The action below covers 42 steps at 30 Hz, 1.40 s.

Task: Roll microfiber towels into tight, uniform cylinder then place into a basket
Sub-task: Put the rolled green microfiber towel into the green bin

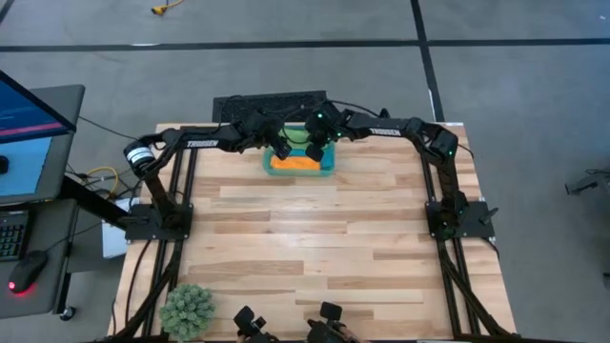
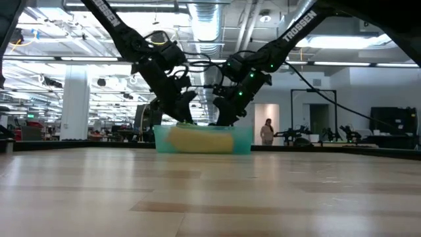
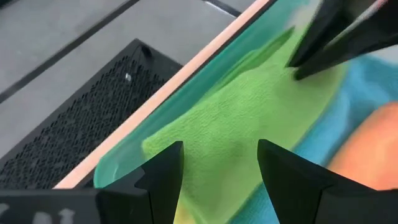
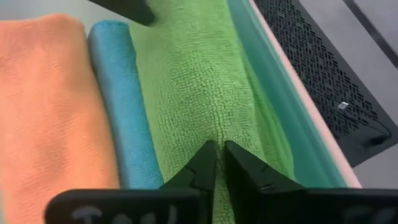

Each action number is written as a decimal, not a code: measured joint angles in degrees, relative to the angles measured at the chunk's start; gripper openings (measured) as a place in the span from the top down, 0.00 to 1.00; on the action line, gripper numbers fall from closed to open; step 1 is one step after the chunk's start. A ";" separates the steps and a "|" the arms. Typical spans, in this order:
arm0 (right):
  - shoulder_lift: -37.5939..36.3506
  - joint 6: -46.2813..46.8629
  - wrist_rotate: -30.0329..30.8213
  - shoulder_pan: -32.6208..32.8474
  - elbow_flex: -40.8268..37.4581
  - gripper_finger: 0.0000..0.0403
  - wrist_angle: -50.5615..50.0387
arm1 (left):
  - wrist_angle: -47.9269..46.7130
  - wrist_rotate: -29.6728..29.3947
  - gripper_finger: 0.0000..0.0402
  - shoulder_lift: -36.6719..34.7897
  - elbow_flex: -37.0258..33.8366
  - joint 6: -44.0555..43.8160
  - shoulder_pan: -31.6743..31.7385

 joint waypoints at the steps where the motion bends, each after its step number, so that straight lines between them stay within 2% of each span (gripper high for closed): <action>1: 0.00 0.00 -0.04 0.07 0.00 0.87 -0.17 | 0.30 0.16 0.51 0.66 -0.10 0.10 0.21; 10: 0.00 -0.04 1.07 -0.15 1.01 0.66 -1.80 | 1.52 0.67 0.51 2.90 -0.06 0.55 2.01; 18: 0.00 -1.32 1.06 -0.97 7.35 0.55 -12.00 | -0.83 0.84 0.51 4.42 -0.08 -1.57 3.44; 31: -2.61 -4.99 0.66 -1.13 9.90 0.53 -21.82 | -1.06 0.76 0.51 4.38 -0.04 -1.99 2.66; 38: -6.30 -5.01 0.61 -2.29 9.66 0.55 -22.49 | -0.88 0.74 0.51 4.13 -0.08 -1.81 1.66; 42: -9.58 -5.01 0.61 -2.73 6.94 0.56 -22.44 | -1.64 0.31 0.51 2.63 -0.13 -1.48 1.62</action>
